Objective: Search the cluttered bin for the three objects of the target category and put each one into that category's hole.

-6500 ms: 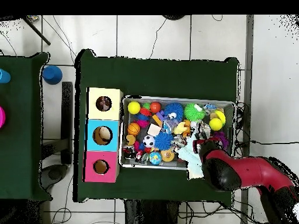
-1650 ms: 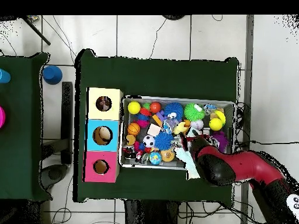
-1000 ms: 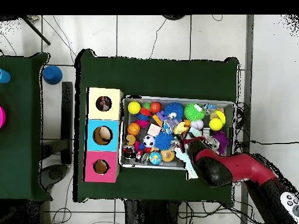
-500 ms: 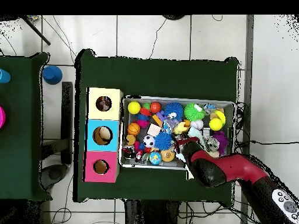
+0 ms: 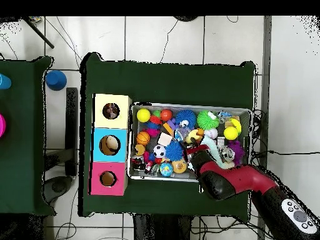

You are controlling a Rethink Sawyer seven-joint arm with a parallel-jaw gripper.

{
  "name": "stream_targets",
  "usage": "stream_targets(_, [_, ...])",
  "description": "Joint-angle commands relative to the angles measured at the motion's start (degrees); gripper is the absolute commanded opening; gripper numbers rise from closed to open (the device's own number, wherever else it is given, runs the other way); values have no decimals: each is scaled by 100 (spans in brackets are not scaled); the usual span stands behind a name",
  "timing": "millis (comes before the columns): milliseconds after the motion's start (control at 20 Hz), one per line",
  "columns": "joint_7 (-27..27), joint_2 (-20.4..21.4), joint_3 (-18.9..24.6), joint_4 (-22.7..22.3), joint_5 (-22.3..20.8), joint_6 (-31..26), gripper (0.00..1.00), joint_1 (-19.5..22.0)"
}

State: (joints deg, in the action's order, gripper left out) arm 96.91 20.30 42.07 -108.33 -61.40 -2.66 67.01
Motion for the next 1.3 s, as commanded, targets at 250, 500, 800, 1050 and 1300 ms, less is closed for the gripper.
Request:
stream_targets(250, [379, -485, -574, 809, -377, 491, 100, -321])
stream_targets(500, [224, -704, -421, 755, -338, 265, 100, -245])
stream_targets(800, [-10, -1230, -13, 578, -246, -99, 100, 70])
stream_targets(1050, [-28, -1485, 88, 531, -221, -141, 100, 115])
stream_targets(1300, [-109, -1652, 150, 479, -235, -197, 100, 195])
